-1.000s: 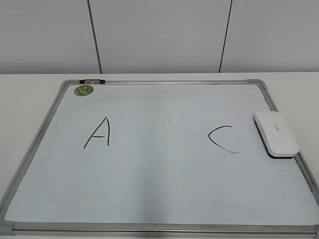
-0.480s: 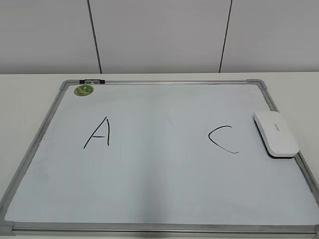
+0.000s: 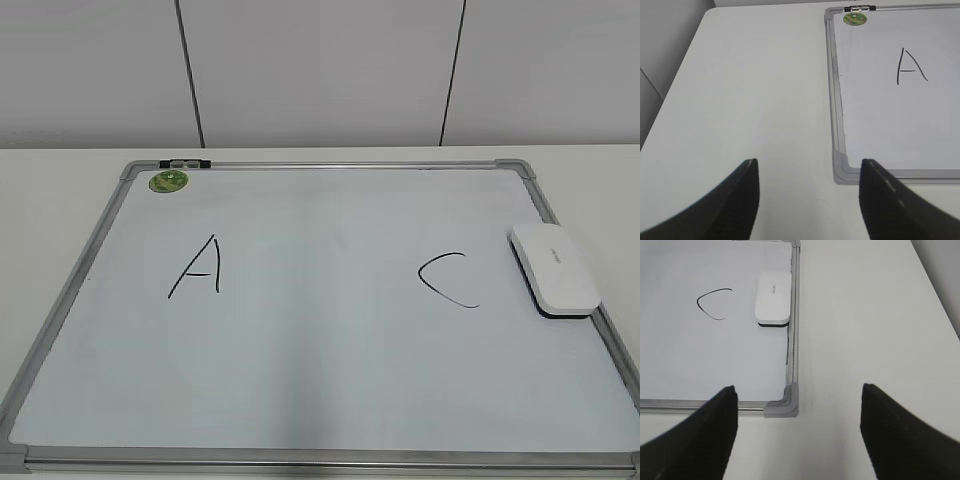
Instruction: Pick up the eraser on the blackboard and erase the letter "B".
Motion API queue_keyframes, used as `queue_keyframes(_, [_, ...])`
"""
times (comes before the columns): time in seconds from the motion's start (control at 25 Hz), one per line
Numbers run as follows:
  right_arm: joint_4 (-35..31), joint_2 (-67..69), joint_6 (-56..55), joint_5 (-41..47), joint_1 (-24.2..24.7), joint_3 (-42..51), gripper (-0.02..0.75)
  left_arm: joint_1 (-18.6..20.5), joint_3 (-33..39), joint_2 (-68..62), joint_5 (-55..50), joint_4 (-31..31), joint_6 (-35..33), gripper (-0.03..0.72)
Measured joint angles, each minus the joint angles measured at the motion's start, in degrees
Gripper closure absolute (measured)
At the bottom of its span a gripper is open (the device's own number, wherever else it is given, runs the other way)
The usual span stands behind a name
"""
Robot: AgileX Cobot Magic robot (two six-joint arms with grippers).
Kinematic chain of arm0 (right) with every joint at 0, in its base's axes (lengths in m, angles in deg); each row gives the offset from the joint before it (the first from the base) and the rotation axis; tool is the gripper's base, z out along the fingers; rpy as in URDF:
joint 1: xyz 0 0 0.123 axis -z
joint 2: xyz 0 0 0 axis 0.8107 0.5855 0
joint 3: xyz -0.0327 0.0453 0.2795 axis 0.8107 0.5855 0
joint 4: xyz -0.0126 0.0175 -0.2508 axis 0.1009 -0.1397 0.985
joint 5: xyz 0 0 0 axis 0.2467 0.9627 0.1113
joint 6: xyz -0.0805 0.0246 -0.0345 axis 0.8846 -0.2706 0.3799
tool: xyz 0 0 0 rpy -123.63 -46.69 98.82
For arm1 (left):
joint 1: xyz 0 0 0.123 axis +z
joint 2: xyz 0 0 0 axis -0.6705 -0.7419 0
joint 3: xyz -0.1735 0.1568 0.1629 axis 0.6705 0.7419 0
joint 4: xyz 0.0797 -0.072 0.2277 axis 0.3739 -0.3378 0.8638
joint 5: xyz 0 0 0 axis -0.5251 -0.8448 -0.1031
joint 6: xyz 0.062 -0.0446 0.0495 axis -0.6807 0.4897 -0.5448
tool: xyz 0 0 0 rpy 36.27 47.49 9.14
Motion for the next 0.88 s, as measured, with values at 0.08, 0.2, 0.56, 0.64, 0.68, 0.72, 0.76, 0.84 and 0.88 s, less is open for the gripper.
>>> queue_keyframes(0.08, [0.0,0.0,0.0,0.0,0.0,0.0,0.151,0.0,0.0,0.0,0.0,0.0,0.0,0.237])
queue_keyframes(0.2, [0.0,0.0,0.0,0.0,0.0,0.0,0.151,0.0,0.0,0.0,0.0,0.0,0.0,0.237])
queue_keyframes(0.56, [0.0,0.0,0.0,0.0,0.0,0.0,0.151,0.0,0.0,0.0,0.0,0.0,0.0,0.251])
queue_keyframes(0.64, [0.0,0.0,0.0,0.0,0.0,0.0,0.151,0.0,0.0,0.0,0.0,0.0,0.0,0.257])
queue_keyframes(0.68, [0.0,0.0,0.0,0.0,0.0,0.0,0.151,0.0,0.0,0.0,0.0,0.0,0.0,0.258])
queue_keyframes(0.72, [0.0,0.0,0.0,0.0,0.0,0.0,0.151,0.0,0.0,0.0,0.0,0.0,0.0,0.258])
queue_keyframes(0.76, [0.0,0.0,0.0,0.0,0.0,0.0,0.151,0.0,0.0,0.0,0.0,0.0,0.0,0.259])
queue_keyframes(0.84, [0.0,0.0,0.0,0.0,0.0,0.0,0.151,0.0,0.0,0.0,0.0,0.0,0.0,0.26])
queue_keyframes(0.88, [0.0,0.0,0.0,0.0,0.0,0.0,0.151,0.0,0.0,0.0,0.0,0.0,0.0,0.263])
